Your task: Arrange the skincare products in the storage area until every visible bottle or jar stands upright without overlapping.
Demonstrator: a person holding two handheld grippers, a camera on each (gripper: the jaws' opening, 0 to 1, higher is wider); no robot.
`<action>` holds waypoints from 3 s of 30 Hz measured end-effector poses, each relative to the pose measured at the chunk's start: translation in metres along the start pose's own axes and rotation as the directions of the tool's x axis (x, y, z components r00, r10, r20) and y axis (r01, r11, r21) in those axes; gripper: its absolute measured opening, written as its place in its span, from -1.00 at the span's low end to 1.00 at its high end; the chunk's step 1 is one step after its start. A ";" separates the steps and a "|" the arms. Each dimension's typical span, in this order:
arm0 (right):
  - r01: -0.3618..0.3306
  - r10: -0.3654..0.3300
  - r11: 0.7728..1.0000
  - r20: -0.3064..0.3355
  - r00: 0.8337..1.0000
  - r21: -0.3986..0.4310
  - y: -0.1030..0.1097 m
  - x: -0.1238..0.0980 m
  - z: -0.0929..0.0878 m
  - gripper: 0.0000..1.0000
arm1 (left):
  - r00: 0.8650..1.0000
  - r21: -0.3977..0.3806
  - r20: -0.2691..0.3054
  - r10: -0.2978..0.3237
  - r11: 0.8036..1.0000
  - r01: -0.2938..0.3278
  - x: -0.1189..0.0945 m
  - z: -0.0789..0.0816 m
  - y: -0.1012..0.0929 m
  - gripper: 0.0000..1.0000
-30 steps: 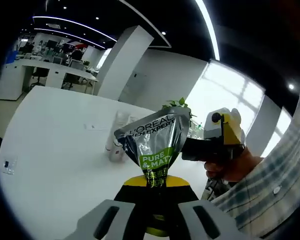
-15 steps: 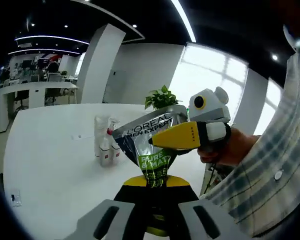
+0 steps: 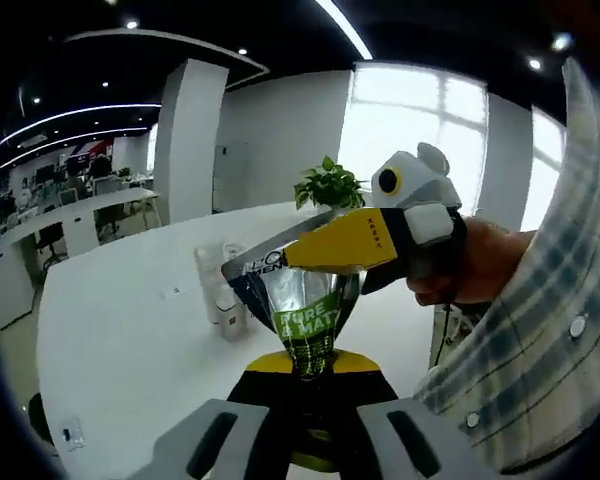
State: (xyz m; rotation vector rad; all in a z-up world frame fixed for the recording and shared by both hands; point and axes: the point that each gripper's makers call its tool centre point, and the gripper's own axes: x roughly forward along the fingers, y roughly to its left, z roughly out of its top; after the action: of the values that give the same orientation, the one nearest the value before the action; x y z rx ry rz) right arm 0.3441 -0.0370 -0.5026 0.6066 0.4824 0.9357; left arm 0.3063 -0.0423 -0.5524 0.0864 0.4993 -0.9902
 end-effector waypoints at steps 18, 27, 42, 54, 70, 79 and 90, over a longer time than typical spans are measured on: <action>0.000 0.000 1.000 0.002 1.000 0.020 -0.008 -0.023 0.010 -0.96 | 0.994 -0.144 0.105 -0.033 0.988 0.048 0.004 0.014 -0.012 -0.29; -0.114 0.114 0.993 0.010 0.993 -0.002 0.012 -0.028 0.022 -0.97 | 0.961 -0.344 0.269 -0.071 0.925 0.164 -0.013 0.030 0.006 0.55; -0.358 0.359 0.933 -0.044 0.932 0.027 0.063 -0.026 0.021 -0.97 | 0.808 -0.423 0.444 -0.386 0.705 0.569 -0.037 0.053 -0.040 -0.50; -0.342 0.343 0.939 -0.047 0.938 0.014 0.055 -0.022 0.021 -0.98 | 0.819 -0.422 0.452 -0.354 0.724 0.546 -0.038 0.054 -0.032 -0.97; -0.324 0.327 0.944 -0.037 0.944 0.064 0.050 -0.013 0.018 -0.65 | 0.790 -0.463 0.554 -0.264 0.690 0.556 -0.047 0.069 -0.006 -0.98; -0.332 0.339 0.939 -0.075 0.938 0.089 0.048 -0.012 0.007 -0.93 | 0.762 -0.493 0.610 -0.216 0.649 0.579 -0.054 0.076 0.004 -0.98; -0.374 0.387 0.914 -0.064 0.920 0.155 0.054 -0.019 0.008 -1.00 | 0.749 -0.509 0.622 -0.228 0.610 0.608 -0.059 0.077 0.002 -0.94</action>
State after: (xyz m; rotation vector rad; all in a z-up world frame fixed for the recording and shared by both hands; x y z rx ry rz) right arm 0.3073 -0.0306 -0.4588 0.8052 0.5271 1.3141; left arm 0.3096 -0.0175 -0.4586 -1.0207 0.3756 -1.1922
